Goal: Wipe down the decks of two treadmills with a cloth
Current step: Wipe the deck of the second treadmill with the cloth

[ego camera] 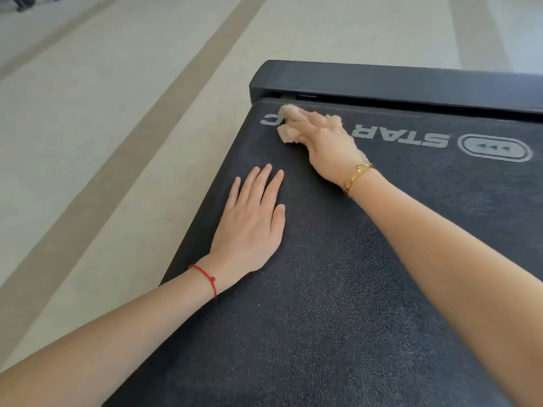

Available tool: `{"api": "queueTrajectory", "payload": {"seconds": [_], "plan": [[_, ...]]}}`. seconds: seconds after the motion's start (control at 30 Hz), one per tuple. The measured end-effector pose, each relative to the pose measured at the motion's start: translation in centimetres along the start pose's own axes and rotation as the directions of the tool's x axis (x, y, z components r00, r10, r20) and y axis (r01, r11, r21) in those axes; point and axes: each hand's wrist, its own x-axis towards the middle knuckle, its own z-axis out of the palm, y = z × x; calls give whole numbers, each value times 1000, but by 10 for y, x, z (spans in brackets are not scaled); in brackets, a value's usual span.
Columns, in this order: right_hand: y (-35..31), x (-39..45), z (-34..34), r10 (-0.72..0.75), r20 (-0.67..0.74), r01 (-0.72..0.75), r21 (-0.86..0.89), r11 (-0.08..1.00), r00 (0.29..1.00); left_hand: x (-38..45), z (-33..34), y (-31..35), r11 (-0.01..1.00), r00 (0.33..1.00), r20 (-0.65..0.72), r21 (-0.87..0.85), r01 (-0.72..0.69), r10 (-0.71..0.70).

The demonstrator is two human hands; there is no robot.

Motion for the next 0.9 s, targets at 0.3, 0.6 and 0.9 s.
{"api": "queueTrajectory", "payload": {"seconds": [0.3, 0.6, 0.9], "plan": [[80, -43, -56, 240, -75, -245, -54, 968, 968, 0, 0, 1, 1000, 1000, 0, -31, 3, -3], [-30, -119, -48, 69, 76, -78, 126, 989, 995, 0, 1, 0, 998, 999, -40, -59, -16, 14], [-49, -178, -62, 170, 95, -178, 79, 981, 981, -6, -5, 6, 991, 1000, -21, -133, -1, -1]]}}
